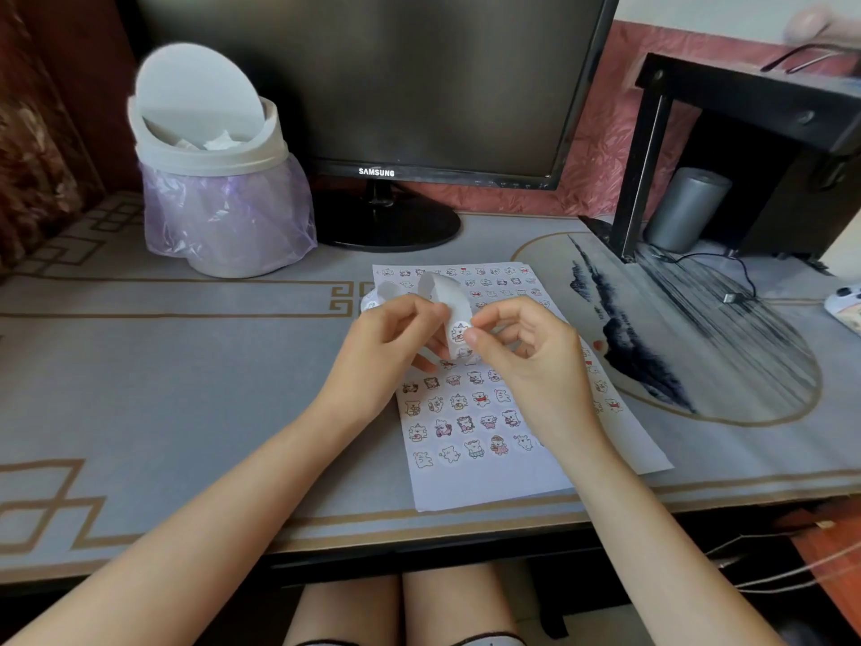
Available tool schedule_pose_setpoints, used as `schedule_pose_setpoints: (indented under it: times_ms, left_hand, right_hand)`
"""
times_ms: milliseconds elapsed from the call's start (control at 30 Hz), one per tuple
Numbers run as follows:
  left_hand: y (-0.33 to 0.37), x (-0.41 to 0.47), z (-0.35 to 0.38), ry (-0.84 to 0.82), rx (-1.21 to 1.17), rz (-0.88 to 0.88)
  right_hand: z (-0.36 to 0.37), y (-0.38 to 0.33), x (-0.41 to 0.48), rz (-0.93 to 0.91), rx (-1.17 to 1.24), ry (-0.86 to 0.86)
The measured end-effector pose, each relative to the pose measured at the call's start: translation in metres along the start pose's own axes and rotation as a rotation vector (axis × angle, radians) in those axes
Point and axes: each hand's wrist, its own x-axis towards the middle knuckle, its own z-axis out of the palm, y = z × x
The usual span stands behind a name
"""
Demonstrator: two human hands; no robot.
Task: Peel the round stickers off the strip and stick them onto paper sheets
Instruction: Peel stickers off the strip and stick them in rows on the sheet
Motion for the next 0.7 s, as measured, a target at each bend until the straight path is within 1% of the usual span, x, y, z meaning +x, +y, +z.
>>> schedule_pose_setpoints:
  times_ms: [300, 533, 700]
  left_hand:
    - [-0.0034, 0.0005, -0.0007, -0.026, 0.057, 0.031]
    - [-0.0027, 0.0005, -0.0003, -0.022, 0.042, 0.027]
    - [-0.0026, 0.0003, -0.0007, -0.028, 0.045, 0.025]
  right_hand:
    - [-0.0022, 0.0024, -0.0027, 0.0, -0.01, -0.007]
    - [-0.0015, 0.0007, -0.003, -0.034, -0.018, 0.029]
    - [-0.001, 0.0015, -0.0026, -0.017, -0.022, 0.014]
